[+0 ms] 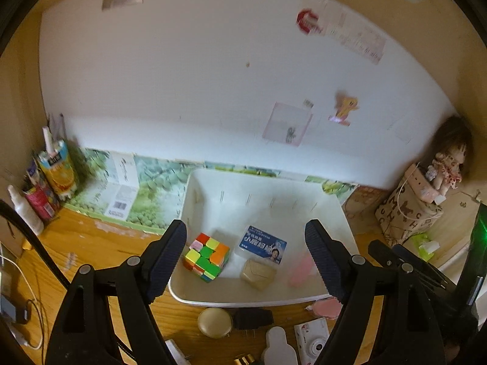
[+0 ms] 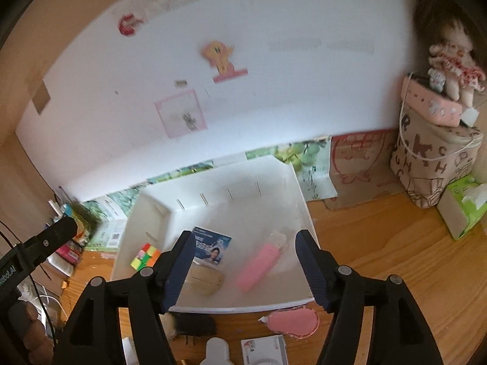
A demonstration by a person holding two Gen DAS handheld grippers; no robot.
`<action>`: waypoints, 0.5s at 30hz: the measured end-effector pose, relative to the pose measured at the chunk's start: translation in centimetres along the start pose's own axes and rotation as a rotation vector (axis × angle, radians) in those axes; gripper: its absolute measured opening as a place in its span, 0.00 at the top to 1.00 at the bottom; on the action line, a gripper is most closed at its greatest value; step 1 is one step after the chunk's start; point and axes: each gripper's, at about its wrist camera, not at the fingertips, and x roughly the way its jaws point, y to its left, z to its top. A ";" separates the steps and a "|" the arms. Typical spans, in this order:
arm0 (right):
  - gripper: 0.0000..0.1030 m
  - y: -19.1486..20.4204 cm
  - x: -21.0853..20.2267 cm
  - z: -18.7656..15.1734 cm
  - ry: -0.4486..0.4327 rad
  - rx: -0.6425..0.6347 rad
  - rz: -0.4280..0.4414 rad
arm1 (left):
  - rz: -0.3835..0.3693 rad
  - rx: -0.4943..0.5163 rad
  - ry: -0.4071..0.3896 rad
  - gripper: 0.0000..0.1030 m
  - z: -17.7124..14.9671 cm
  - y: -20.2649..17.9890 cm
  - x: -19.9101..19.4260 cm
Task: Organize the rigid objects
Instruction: 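Move both tools back from the bin toward the remaining desk items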
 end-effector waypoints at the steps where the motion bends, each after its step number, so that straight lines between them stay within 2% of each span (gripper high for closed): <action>1: 0.29 0.1 -0.5 -0.1 -0.012 0.001 0.003 | -0.003 0.003 -0.009 0.20 -0.1 0.0 -0.5; 8: 0.28 0.4 -4.0 -0.4 -0.078 0.000 0.019 | -0.039 0.022 -0.069 0.20 -0.6 0.0 -3.7; 15: 0.24 1.0 -6.8 -1.3 -0.150 -0.016 0.019 | -0.053 0.052 -0.067 0.20 -1.8 0.3 -5.3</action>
